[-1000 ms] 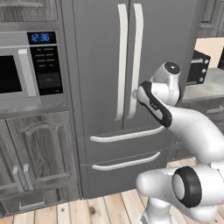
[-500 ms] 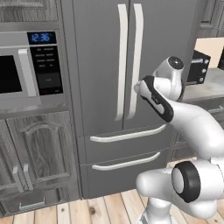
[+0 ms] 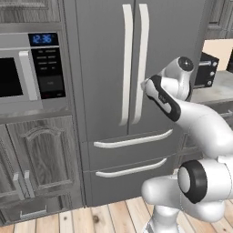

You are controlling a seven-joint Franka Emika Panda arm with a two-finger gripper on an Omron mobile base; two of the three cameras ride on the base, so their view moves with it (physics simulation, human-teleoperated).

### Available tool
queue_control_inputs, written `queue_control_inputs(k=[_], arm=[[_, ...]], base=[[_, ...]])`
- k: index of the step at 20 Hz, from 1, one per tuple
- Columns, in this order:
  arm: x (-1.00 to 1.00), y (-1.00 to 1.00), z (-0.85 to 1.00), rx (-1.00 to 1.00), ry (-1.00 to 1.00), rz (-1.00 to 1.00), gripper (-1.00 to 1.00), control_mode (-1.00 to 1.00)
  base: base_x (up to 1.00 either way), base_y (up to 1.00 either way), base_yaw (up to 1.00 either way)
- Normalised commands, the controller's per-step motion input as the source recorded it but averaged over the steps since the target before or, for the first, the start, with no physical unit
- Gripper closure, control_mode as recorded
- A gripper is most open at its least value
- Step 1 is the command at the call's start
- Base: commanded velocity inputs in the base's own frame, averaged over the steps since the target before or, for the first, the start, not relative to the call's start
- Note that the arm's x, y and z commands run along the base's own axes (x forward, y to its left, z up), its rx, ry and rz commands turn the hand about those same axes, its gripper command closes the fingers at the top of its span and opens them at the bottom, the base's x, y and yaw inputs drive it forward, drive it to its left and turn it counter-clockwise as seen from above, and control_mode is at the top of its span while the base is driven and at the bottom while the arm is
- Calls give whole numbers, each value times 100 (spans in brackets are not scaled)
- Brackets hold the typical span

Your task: Retrieve the butter from the fridge and place it on a plate on the dining table. Then retrieve the butter knife by the fridge and place it near the plate.

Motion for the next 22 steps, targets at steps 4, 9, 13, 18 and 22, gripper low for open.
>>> queue_control_inputs(k=[4, 9, 13, 18, 22], arm=[[10, 1, 4, 0, -9, -1, -100, -100], [40, 0, 0, 0, -4, -1, -100, -100], [29, 0, 0, 0, 0, 1, -100, -100], [31, 7, 0, 0, 0, 0, -100, -100], [39, 8, 0, 0, 0, 0, -100, -100]], base=[[0, 0, 0], [0, 0, 0], [0, 0, 0], [0, 0, 0], [0, 0, 0]])
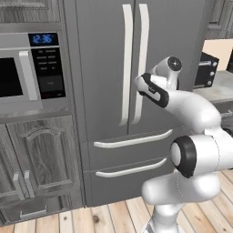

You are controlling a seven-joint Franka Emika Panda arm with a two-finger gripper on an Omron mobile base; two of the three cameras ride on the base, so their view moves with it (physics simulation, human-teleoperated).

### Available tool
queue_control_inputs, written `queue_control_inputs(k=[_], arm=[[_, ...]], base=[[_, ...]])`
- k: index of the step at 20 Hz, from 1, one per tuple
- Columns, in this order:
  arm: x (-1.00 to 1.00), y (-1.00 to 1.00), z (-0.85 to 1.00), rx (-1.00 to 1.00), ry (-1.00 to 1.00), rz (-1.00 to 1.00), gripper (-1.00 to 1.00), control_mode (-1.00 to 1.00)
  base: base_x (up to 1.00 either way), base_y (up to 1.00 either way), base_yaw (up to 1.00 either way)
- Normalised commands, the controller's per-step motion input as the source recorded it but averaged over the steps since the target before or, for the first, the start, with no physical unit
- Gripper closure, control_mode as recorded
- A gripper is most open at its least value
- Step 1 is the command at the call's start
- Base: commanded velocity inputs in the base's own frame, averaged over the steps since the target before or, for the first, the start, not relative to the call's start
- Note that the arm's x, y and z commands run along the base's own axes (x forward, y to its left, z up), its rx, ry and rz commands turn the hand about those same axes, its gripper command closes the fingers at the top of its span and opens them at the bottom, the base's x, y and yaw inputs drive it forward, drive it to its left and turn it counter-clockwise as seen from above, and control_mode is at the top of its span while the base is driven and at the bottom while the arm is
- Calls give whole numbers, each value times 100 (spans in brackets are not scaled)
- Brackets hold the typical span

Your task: Retrieve the butter from the fridge and place it on a plate on the dining table. Then retrieve the butter knife by the fridge and place it near the plate.

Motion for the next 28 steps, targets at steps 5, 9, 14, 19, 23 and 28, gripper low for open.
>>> queue_control_inputs(k=[5, 9, 14, 19, 23, 28], arm=[[45, 0, 0, 0, 1, 0, -100, -100], [33, 0, 0, 0, 0, 0, -100, -100], [30, 0, -2, 0, 0, 0, -100, -100], [44, 0, 0, 0, 0, 0, -100, -100], [49, 0, -2, 0, 0, 0, -100, -100], [33, 0, -2, 0, 0, 0, -100, -100]], base=[[0, 0, 0], [0, 0, 0], [0, 0, 0], [0, 0, 0], [0, 0, 0], [0, 0, 0]])
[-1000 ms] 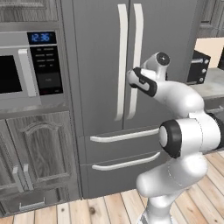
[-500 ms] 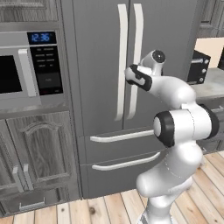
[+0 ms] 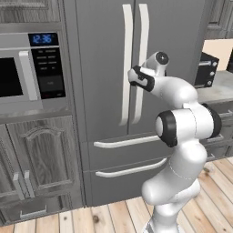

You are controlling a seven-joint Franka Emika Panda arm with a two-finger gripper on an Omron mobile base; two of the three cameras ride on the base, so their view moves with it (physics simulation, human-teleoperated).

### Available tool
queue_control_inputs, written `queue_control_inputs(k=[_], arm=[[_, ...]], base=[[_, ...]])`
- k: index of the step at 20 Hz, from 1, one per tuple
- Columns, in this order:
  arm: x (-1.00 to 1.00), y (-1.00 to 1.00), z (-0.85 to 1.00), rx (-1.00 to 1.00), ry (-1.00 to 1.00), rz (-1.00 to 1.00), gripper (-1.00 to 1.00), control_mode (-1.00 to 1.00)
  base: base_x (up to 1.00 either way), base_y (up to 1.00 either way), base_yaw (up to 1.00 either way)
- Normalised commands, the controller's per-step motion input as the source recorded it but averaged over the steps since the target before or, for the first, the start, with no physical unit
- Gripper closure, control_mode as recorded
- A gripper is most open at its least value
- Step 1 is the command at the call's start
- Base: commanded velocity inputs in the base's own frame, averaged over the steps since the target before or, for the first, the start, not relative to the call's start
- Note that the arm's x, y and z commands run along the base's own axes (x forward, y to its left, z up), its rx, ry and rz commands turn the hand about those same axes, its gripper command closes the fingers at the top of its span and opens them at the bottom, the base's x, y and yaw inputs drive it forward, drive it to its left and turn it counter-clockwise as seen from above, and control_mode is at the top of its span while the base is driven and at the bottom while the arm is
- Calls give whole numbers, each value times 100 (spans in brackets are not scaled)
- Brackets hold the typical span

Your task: Retrieve the butter from the fridge and place it on a plate on the dining table. Then retrieve the butter knife by the fridge and place it near the plate.

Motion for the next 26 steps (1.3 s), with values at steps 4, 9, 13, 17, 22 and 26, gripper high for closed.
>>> queue_control_inputs(k=[4, 9, 13, 17, 22, 26], arm=[[17, 0, 0, 0, 0, 0, 100, -100], [6, 0, 3, -1, 3, 1, 100, -100], [-27, -10, 13, -6, 2, 0, 100, -100], [-92, -56, 1, -5, 3, 0, 100, -100], [-100, -77, 4, -1, 5, 0, 100, -100], [-94, -98, 13, 5, 11, 0, 100, -100]], base=[[0, 0, 0], [0, 0, 0], [0, 0, 0], [0, 0, 0], [0, 0, 0], [0, 0, 0]])
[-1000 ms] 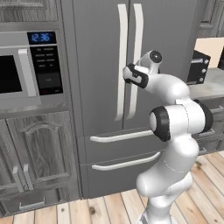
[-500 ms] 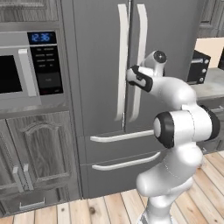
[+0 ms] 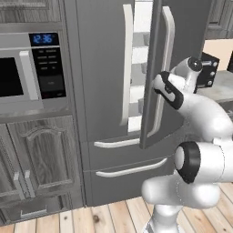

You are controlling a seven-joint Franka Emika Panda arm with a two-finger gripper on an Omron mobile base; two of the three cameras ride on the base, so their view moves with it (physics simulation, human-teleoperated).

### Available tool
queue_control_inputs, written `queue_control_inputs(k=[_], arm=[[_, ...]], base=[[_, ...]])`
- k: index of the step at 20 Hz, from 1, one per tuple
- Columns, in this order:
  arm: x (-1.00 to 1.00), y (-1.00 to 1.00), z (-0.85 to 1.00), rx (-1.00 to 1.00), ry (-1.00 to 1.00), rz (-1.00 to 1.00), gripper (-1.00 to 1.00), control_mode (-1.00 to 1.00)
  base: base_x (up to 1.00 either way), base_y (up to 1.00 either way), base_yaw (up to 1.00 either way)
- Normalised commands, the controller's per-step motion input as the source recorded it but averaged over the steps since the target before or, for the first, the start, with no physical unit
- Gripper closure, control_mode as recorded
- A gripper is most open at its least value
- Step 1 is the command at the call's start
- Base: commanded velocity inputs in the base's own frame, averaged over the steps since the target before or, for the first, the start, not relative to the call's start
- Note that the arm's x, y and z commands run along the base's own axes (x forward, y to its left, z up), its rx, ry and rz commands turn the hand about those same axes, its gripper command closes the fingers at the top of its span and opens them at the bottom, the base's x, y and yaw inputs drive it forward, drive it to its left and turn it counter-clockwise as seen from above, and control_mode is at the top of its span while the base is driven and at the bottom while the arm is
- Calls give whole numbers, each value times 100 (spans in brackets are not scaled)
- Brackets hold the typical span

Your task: Retrieve the butter from the fridge and place it on a plate on the dining table. Then retrieve the butter knife by the fridge and place it near the plate.

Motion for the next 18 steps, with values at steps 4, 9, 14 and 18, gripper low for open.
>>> queue_control_inputs(k=[4, 9, 14, 18], arm=[[-97, -100, 11, 10, 11, 0, 100, -100], [-97, -98, 6, 8, 7, 0, 100, -100], [-64, -23, 6, 0, 2, -2, 100, -100], [-40, -2, 4, 0, 0, 0, -100, -100]], base=[[0, 0, 0], [0, 0, 0], [0, 0, 0], [0, 0, 0]])
